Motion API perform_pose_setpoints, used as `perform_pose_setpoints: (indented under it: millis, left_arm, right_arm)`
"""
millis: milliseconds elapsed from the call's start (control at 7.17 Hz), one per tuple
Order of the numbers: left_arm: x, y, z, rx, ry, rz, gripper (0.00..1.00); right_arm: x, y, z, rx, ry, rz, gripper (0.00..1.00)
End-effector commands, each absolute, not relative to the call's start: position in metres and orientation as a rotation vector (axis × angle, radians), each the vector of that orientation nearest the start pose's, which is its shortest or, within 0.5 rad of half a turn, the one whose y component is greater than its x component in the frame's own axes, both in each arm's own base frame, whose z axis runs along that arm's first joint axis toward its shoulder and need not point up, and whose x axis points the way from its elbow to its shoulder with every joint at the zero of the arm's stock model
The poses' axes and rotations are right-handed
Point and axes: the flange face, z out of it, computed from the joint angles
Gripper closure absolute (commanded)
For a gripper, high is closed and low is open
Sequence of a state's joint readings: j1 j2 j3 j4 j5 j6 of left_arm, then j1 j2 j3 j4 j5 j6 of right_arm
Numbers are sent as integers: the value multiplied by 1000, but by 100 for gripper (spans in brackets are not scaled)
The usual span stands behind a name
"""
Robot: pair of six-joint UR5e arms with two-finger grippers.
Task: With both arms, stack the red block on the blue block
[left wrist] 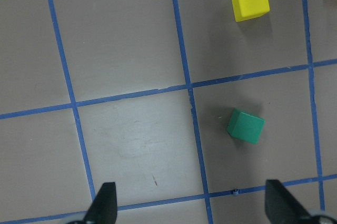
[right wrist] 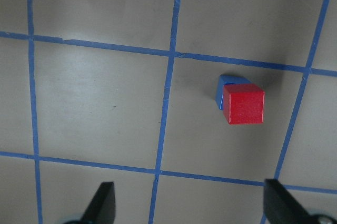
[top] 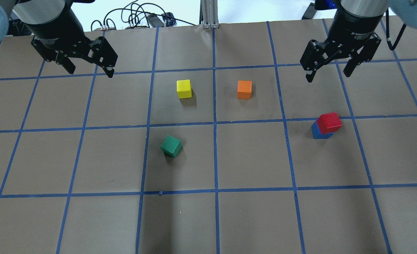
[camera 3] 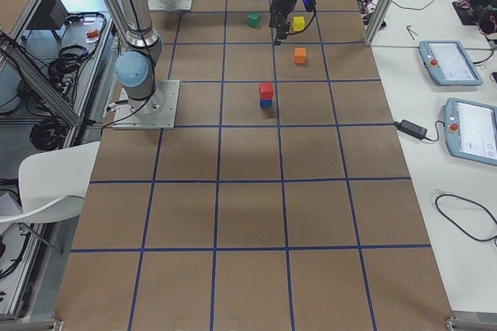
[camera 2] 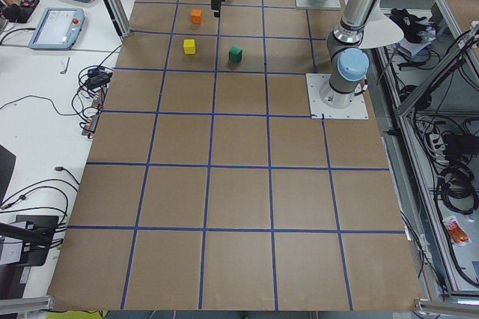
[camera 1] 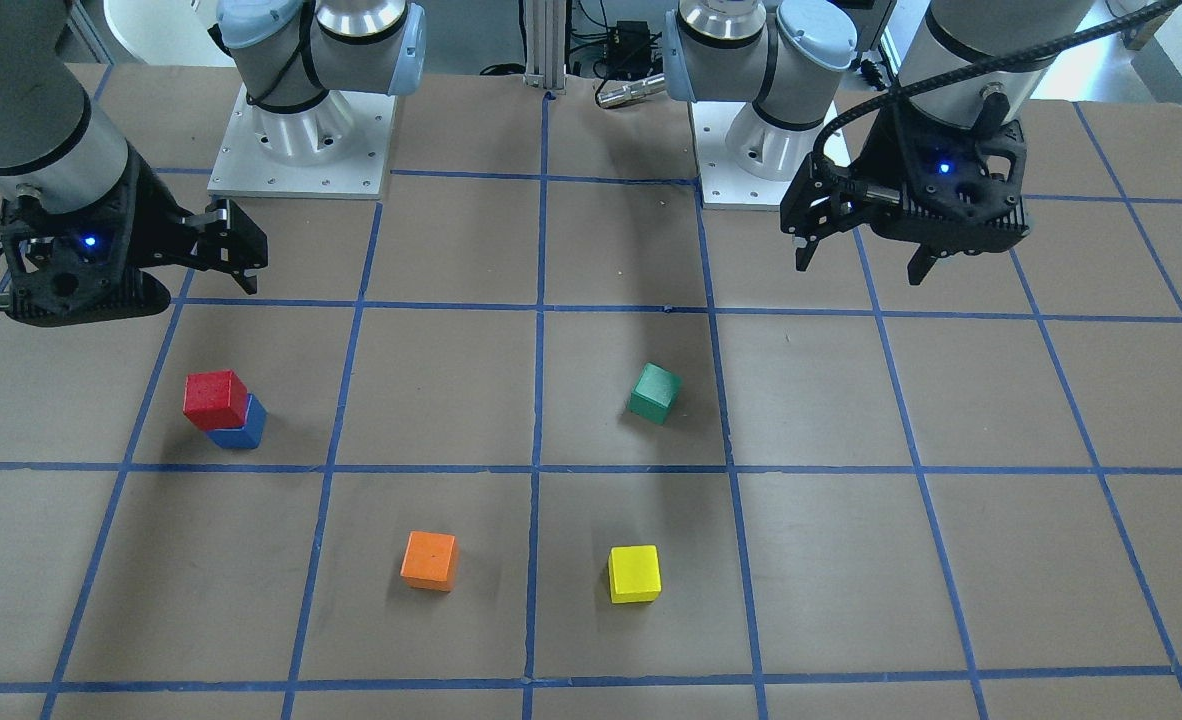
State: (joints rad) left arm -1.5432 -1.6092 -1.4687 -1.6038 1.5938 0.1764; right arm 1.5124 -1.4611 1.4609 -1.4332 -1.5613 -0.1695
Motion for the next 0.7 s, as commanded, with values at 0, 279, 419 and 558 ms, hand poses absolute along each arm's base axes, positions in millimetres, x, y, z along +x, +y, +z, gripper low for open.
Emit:
perform_pose_setpoints:
  millis: [0,279,419,558]
  left_arm:
    - [-117,-515,515,231,3106,-56,0]
    - [-117,-515,515,231,3106,-58,0]
    - [-117,-515,515,231,3106,-58,0]
    - [-117,-515,515,231,3106,-58,0]
  right_arm:
    - [124,-523,476,-99,3112,192,0]
    - [130,-518,478,12,3128,185,0]
    - [130,-512,476,48,3134,183,0]
    - [129,-509,472,53,3141,155,0]
